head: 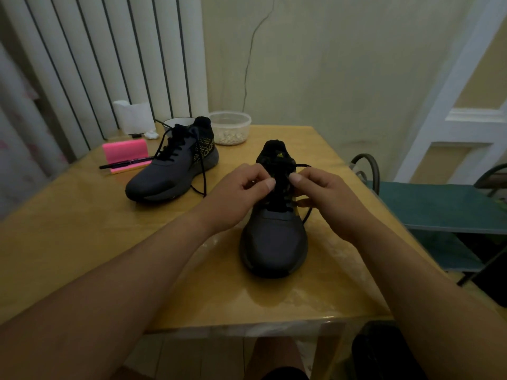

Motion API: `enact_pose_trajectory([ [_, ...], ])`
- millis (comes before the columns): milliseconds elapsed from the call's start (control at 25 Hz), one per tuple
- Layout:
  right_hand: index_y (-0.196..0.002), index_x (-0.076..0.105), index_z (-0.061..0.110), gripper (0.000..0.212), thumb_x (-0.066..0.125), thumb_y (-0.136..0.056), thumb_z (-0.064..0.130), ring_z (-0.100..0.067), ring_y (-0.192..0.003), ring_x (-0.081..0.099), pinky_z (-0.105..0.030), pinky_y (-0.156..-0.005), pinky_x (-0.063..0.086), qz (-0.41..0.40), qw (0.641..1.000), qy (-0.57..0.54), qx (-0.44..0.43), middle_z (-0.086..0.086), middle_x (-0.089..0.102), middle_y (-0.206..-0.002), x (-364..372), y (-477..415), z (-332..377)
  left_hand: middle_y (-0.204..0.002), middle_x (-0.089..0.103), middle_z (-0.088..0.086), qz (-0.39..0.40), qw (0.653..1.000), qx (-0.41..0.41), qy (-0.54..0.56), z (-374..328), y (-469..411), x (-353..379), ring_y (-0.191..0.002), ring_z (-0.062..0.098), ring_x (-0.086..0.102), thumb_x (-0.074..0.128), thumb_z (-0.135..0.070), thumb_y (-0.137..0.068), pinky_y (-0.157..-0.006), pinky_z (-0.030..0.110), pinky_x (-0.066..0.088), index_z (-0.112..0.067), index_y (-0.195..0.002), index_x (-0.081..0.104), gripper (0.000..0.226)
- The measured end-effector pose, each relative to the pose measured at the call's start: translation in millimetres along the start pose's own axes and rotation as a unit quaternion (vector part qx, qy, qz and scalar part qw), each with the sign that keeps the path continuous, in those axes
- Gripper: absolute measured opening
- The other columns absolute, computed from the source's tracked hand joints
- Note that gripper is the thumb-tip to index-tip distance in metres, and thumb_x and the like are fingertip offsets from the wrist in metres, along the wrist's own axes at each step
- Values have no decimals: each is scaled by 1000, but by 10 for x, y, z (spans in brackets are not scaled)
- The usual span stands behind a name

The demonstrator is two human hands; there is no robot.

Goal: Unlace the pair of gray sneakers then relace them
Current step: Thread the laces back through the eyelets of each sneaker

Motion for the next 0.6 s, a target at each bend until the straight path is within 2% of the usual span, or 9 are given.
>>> enact_pose_trajectory([
  [120, -95, 66, 4, 22, 70, -98, 25, -26, -92, 69, -38, -79, 59, -41, 997, 60, 20, -17, 70, -98, 0, -46, -30, -91, 65, 2, -25, 999, -33, -7, 10, -66, -15, -85, 15, 63, 69, -26, -100, -80, 38, 55, -18, -91, 64, 14],
  [200, -104, 64, 5, 17, 72, -96, 18, -17, -85, 70, -28, -70, 56, -47, 997, 37, 42, -13, 69, -98, -3, -69, -37, -91, 65, 0, -28, 998, -53, 9, 25, -103, -18, -85, 13, 64, 74, -23, -97, -80, 36, 57, -20, -97, 62, 12],
  [240, -110, 63, 5, 19, 72, -96, 15, -13, -85, 69, -23, -68, 54, -40, 998, 9, 55, -10, 69, -100, 0, -79, -34, -92, 66, 2, -28, 997, -66, 26, 44, -131, -25, -87, 16, 66, 74, -24, -97, -82, 39, 59, -21, -100, 61, 14],
  [320, -113, 64, 7, 20, 69, -99, 20, -15, -90, 70, -24, -69, 53, -39, 997, -14, 70, -8, 72, -104, -14, -109, -14, -92, 69, 8, -40, 995, -86, 22, 59, -201, -64, -88, 25, 71, 71, -28, -99, -86, 49, 61, -20, -103, 60, 15],
  [400, -108, 68, 11, 17, 69, -100, 26, -14, -87, 72, -26, -69, 55, -75, 995, 27, 54, -5, 74, -99, -39, -153, 45, -89, 71, 8, -71, 995, -71, -21, 25, -262, -96, -85, 26, 72, 71, -33, -99, -83, 54, 61, -21, -102, 59, 17],
  [520, -98, 72, 19, 10, 72, -97, 29, -11, -83, 72, -33, -71, 61, -130, 981, 141, -2, 2, 74, -90, -60, -204, 153, -83, 70, -2, -117, 986, -31, -116, -55, -272, -91, -79, 19, 70, 72, -40, -97, -76, 49, 60, -23, -96, 62, 19],
  [600, -94, 73, 22, 8, 71, -97, 30, -12, -84, 71, -41, -76, 63, -131, 975, 176, -25, 5, 73, -88, -59, -222, 187, -78, 68, -5, -147, 977, -15, -154, -68, -246, -89, -75, 17, 68, 68, -44, -99, -73, 48, 58, -23, -89, 63, 23],
])
Point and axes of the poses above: each hand's wrist, its own y-axis away from the middle knuckle, its own x-axis out of the palm, z = x × y, the point moved 5 cm from there along -y, towards the middle knuckle
